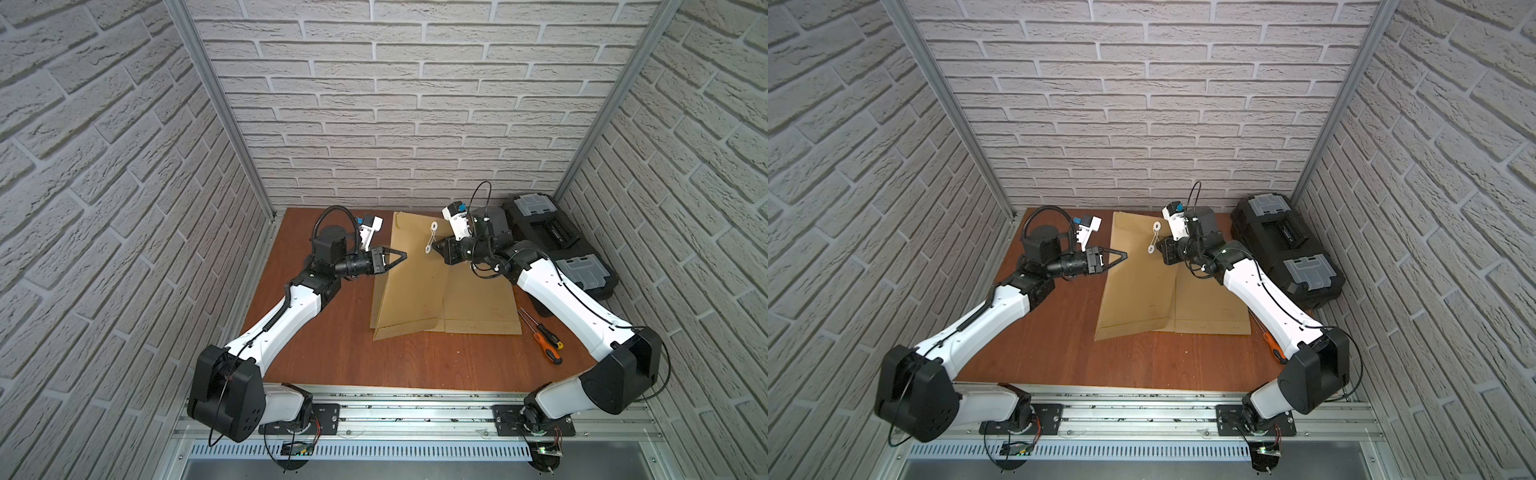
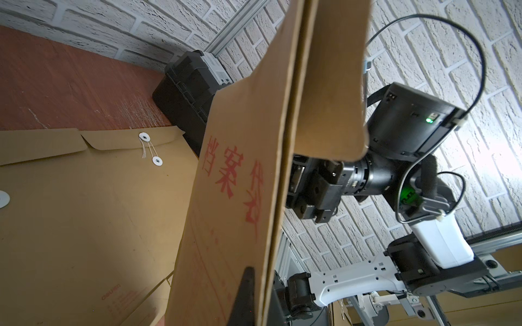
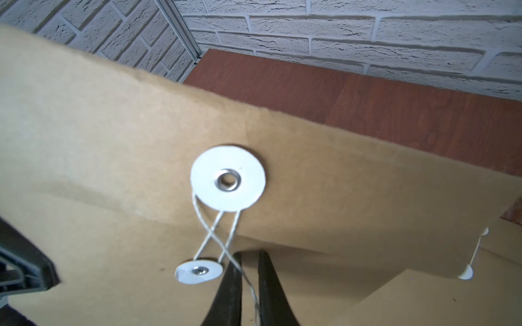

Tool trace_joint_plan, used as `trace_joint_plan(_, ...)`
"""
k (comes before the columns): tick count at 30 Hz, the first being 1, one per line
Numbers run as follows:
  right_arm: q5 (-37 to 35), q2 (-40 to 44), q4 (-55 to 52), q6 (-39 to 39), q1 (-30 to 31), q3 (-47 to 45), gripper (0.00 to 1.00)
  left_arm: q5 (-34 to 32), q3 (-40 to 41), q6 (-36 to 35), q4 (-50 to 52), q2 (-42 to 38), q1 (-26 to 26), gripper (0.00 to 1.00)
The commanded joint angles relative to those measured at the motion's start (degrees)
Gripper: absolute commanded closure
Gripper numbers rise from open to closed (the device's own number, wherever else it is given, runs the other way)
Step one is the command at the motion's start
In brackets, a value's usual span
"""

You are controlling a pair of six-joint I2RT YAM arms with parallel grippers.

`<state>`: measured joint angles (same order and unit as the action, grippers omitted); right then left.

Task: Close the mouth of the file bag
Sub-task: Close the file bag.

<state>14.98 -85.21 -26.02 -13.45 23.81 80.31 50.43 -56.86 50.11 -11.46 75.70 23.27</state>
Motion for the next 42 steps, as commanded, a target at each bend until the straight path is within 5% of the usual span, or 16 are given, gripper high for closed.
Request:
trace_joint_plan(1, 1.9, 2.0, 4.9, -1.4, -0.5, -1.1, 0.85, 0.8, -2.1, -0.4, -2.6, -1.7, -0.3, 1.0)
trace_joint_plan(42, 7.7, 2.6, 4.3, -3.3, -7.2, -3.9, 0.98, 0.7, -3.2, -1.9, -0.4, -1.9, -0.2, 1.0)
